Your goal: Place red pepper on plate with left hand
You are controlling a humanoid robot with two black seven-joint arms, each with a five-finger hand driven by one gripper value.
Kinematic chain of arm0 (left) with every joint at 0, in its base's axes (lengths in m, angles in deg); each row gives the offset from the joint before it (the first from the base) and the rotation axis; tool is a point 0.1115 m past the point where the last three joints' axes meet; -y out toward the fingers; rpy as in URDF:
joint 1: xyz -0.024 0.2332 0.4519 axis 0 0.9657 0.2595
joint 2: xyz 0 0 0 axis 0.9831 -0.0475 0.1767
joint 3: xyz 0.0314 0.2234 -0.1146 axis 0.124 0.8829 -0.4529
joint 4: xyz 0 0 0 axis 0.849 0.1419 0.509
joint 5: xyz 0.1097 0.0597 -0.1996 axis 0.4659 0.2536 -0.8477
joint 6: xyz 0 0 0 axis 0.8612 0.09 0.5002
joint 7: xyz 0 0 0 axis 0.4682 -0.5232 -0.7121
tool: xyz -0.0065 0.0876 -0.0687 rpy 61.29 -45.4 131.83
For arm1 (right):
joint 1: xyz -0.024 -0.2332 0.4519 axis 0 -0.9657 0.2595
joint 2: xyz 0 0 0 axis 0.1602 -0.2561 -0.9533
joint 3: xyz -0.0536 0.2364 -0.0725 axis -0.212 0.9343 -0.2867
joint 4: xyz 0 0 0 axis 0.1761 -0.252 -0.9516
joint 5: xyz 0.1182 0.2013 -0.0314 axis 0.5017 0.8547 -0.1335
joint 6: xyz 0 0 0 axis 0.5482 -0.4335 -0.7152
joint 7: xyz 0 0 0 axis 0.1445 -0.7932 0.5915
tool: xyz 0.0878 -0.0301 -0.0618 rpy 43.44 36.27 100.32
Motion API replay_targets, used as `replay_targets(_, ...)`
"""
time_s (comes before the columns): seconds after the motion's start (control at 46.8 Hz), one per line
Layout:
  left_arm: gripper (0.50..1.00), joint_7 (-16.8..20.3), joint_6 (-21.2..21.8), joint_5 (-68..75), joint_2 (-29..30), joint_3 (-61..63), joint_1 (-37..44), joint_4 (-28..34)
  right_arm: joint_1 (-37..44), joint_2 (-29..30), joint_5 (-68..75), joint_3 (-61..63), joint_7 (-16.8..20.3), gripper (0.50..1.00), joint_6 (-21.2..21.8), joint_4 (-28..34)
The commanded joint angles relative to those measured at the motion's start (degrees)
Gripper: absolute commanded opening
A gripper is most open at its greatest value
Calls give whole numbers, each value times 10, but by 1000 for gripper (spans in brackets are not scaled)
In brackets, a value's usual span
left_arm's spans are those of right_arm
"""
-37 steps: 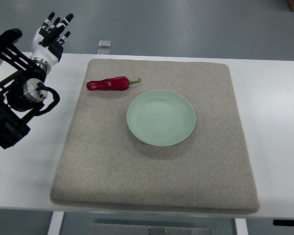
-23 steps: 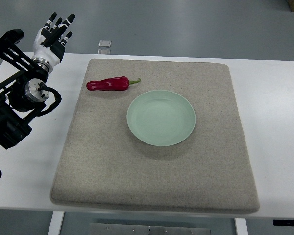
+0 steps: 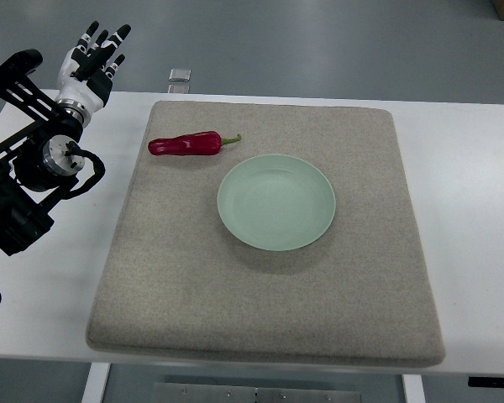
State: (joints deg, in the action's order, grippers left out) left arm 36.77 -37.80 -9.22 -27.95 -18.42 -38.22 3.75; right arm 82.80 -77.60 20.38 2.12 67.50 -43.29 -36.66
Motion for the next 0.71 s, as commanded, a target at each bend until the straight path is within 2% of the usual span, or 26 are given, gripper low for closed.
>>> replay_targets(0.0, 999, -1, -14, 1, 1, 7, -1, 1, 0, 0, 0, 0, 0, 928, -1, 0)
replay_targets(0.363, 994, -14, 2, 21, 1, 109, -32, 7, 0, 0, 0, 1, 0, 928, 0, 0)
replay_targets(0.684, 994, -16, 2, 239, 2, 118, -34, 12, 0, 0, 0, 0, 0, 928, 0, 0)
